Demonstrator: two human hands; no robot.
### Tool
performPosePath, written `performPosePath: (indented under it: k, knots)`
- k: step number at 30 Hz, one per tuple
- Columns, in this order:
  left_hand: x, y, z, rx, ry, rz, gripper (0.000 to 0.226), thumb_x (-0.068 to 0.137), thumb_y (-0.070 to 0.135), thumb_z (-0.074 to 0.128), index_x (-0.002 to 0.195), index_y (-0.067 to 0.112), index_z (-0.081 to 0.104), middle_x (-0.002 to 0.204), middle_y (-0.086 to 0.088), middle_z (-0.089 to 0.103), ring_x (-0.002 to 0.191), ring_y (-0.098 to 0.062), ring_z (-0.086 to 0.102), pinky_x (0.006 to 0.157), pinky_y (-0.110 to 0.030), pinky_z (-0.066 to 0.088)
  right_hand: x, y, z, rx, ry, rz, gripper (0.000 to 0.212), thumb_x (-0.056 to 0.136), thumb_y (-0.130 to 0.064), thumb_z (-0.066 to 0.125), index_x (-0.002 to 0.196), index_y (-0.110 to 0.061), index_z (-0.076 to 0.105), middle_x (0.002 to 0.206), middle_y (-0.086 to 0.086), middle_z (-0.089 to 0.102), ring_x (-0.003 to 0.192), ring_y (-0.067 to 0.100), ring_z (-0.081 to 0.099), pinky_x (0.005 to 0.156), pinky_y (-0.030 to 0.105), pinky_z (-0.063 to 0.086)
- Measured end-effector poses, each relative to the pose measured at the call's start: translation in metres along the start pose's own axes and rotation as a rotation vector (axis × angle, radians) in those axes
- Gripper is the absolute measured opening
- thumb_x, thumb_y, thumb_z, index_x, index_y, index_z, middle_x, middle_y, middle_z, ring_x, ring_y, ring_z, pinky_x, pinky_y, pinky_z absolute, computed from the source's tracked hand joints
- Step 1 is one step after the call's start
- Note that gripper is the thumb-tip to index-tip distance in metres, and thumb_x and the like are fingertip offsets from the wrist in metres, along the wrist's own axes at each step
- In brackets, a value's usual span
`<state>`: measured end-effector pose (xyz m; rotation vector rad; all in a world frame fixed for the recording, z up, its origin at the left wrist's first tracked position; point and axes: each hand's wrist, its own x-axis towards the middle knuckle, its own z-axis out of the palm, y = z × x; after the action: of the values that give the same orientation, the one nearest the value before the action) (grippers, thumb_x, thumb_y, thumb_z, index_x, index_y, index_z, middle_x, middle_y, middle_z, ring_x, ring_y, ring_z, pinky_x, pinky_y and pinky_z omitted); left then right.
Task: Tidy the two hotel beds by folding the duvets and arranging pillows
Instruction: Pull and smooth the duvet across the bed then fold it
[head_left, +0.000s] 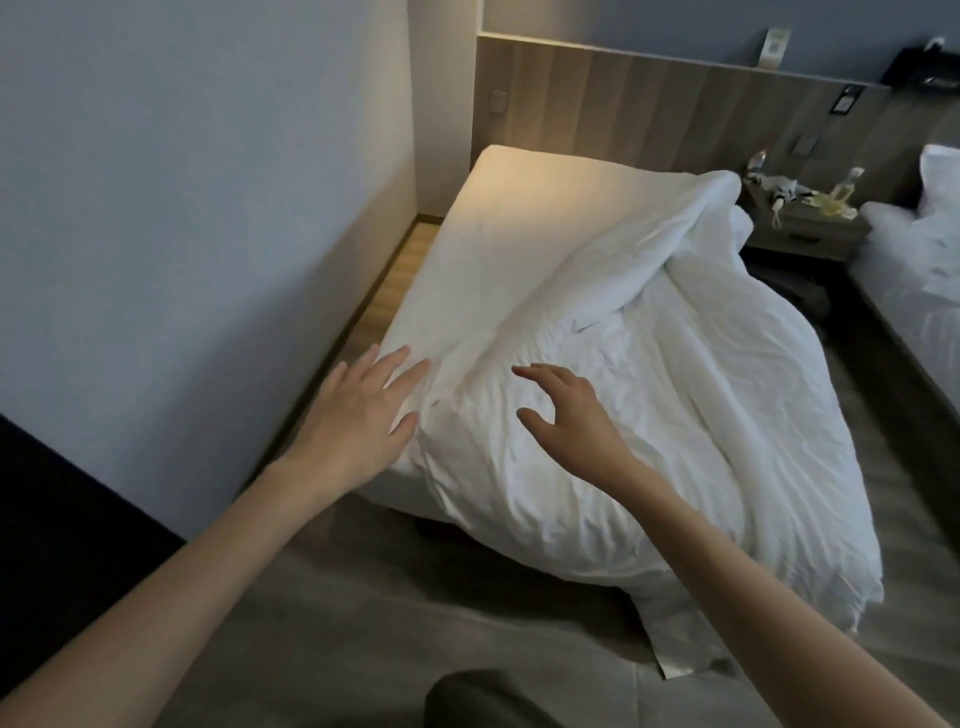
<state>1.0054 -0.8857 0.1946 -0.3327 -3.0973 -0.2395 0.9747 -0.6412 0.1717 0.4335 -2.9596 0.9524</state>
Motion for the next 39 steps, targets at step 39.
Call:
performPosePath:
  k: [39]
  knots:
    - [0.634, -0.376, 0.014, 0.179, -0.236, 0.733, 0.059, 0.103, 0.038, 0.032, 0.154, 0.027, 0.005, 0.163, 0.001, 0.003, 0.149, -0.025, 0.000, 0.119, -0.046, 0.006, 0.576, -0.069, 0.170, -0.295, 0.275, 0.692, 0.052, 0.095, -0.028, 0.055, 0.144, -0.028, 0.038, 0.152, -0.001, 0.033, 0.134, 0.026, 0.034, 0.104, 0.043, 0.035]
